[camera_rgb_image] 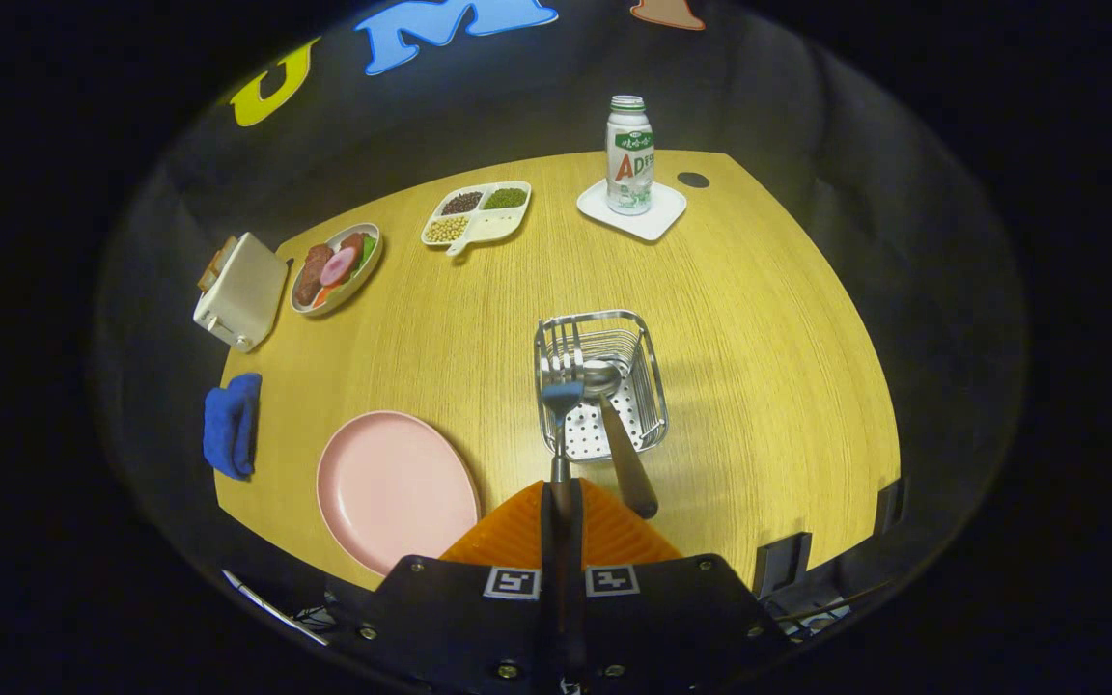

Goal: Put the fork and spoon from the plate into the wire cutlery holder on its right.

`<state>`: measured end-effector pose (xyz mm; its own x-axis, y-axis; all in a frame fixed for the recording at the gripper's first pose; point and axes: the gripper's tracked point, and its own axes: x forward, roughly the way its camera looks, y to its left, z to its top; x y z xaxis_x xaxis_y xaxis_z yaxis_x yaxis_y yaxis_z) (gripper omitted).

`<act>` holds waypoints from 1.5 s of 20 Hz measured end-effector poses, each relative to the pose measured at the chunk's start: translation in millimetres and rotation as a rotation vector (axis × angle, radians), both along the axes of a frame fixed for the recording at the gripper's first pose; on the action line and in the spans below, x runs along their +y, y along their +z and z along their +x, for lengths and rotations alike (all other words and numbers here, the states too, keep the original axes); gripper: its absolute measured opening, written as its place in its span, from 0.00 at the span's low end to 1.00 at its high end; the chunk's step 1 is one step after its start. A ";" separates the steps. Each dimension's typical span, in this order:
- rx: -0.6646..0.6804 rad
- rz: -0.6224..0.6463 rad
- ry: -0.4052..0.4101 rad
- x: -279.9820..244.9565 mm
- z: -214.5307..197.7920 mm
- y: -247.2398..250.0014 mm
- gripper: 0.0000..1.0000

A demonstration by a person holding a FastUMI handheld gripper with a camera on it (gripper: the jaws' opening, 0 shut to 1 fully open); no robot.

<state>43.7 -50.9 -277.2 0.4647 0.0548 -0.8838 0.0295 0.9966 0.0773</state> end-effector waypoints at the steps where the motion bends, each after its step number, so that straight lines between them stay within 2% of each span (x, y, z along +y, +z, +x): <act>1: 0.011 -0.005 0.005 -2.8 -0.6 -0.8 0.03; 11: 0.111 -0.063 0.081 -11.9 1.0 -3.0 0.04; 16: 0.125 -0.060 0.076 -11.6 2.1 -2.2 0.06; 18: 0.108 -0.058 0.073 -11.3 4.6 0.9 0.11; 30: 0.026 -0.042 0.061 -11.6 1.9 29.5 0.12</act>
<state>45.6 -62.5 -247.7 0.4383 0.0449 -0.8977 -0.0298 0.9989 0.0355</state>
